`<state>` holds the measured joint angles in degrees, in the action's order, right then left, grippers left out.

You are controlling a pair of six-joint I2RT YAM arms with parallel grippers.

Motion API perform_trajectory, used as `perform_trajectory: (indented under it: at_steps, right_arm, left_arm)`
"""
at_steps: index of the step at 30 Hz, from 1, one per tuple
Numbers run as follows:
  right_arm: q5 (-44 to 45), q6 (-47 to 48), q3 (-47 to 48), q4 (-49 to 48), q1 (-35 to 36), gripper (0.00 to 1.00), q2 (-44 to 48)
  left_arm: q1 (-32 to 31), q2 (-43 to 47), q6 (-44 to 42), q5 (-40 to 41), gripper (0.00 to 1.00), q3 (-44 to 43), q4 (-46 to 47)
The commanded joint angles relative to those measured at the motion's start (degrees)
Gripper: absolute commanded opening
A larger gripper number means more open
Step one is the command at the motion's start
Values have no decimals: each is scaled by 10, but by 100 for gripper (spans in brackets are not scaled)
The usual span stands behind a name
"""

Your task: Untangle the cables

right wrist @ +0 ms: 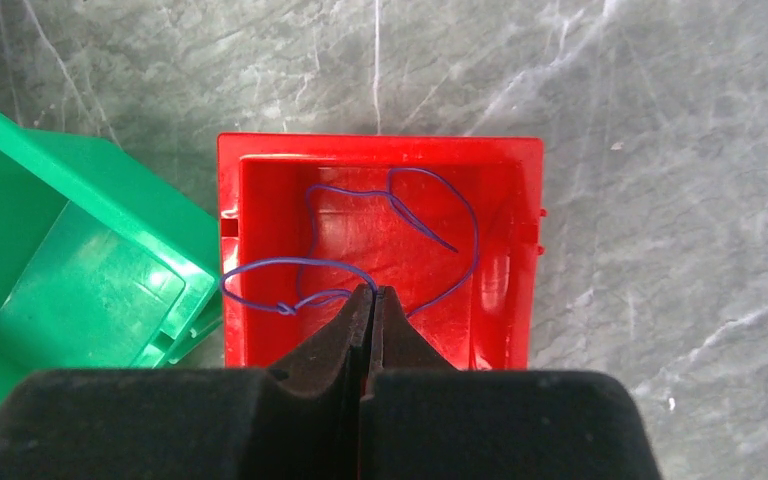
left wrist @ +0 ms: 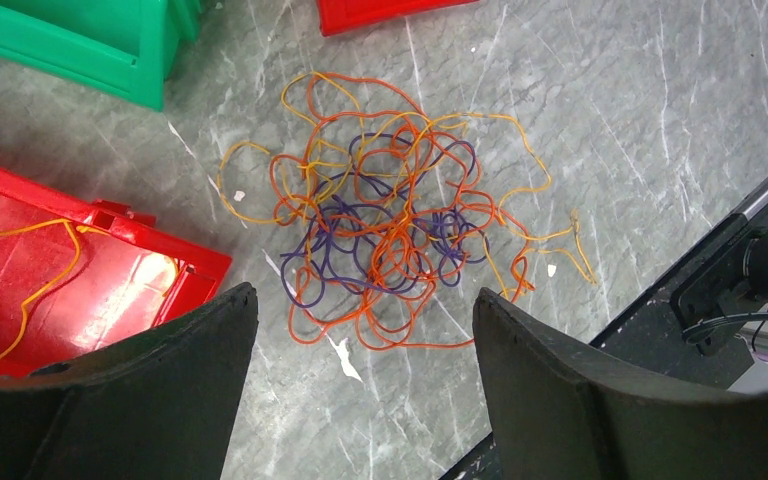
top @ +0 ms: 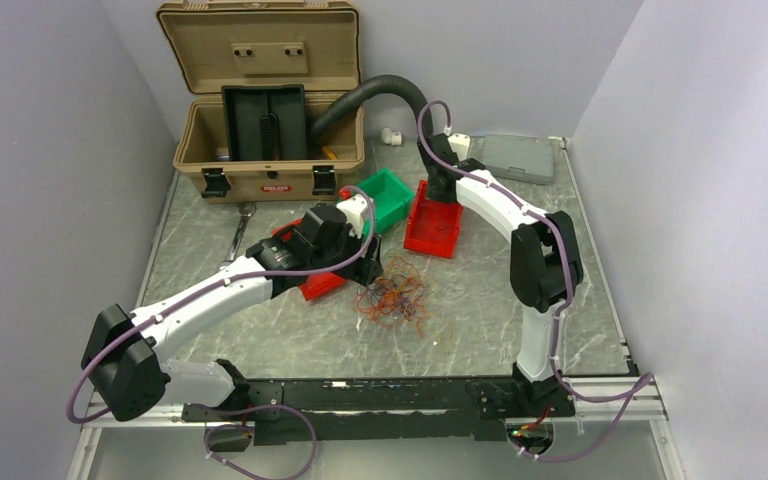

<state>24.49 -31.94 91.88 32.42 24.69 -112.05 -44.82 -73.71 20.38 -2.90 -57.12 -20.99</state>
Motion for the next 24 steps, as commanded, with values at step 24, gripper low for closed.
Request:
perform_trajectory:
  at_steps: [24]
  right_arm:
    - [-46, 39, -53, -52, -11, 18, 17]
  left_arm:
    - [16, -3, -2, 22, 89, 10, 1]
